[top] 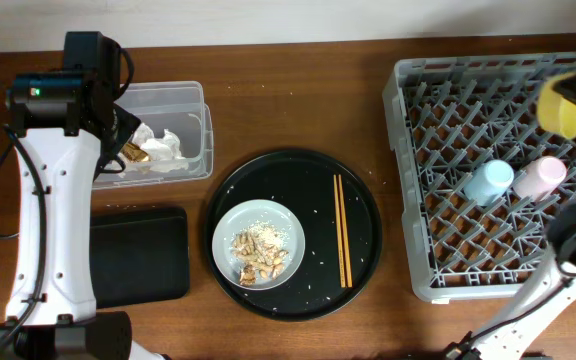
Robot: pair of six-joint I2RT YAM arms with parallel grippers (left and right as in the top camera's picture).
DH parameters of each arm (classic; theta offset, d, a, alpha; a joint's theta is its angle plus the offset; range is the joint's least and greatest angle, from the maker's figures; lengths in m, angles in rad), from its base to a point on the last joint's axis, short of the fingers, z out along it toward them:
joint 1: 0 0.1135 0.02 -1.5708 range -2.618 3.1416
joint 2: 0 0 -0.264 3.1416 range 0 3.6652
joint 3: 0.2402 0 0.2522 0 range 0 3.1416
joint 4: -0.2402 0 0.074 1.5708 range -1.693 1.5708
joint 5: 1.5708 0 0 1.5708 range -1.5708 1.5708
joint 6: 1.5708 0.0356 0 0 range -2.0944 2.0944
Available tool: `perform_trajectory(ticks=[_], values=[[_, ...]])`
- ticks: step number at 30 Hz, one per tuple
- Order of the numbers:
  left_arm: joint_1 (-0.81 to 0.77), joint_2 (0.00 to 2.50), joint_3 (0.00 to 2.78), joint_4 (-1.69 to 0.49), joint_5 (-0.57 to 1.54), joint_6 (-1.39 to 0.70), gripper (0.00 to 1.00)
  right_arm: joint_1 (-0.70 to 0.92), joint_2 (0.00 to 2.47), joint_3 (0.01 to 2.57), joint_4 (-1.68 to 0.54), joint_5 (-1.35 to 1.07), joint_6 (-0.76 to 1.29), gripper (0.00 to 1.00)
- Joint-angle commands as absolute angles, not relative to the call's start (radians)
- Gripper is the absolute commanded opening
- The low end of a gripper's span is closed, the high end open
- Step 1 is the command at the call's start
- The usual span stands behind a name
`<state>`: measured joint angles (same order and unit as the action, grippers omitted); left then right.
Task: Sort waste into correct bins and load items into the dishwasher rack
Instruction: 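Carry the yellow bowl to the rack's right edge and release it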
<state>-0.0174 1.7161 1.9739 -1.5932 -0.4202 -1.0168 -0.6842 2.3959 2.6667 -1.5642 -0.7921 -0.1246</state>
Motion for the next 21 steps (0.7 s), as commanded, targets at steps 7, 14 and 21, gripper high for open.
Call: perform_trajectory(ticks=[7, 14, 21], values=[[-0.017, 1.701, 1.981, -1.595, -0.434, -1.023, 0.99, -0.906, 2.396, 2.651, -1.699, -1.060, -0.306, 0.04], [-0.017, 1.701, 1.981, -1.595, -0.434, -1.023, 0.99, -0.952, 2.397, 2.493, -1.668, -1.178, -0.380, 0.04], [-0.017, 1.701, 1.981, -1.595, -0.434, -1.023, 0.99, -1.005, 2.397, 2.333, -1.580, -1.231, -0.419, 0.04]])
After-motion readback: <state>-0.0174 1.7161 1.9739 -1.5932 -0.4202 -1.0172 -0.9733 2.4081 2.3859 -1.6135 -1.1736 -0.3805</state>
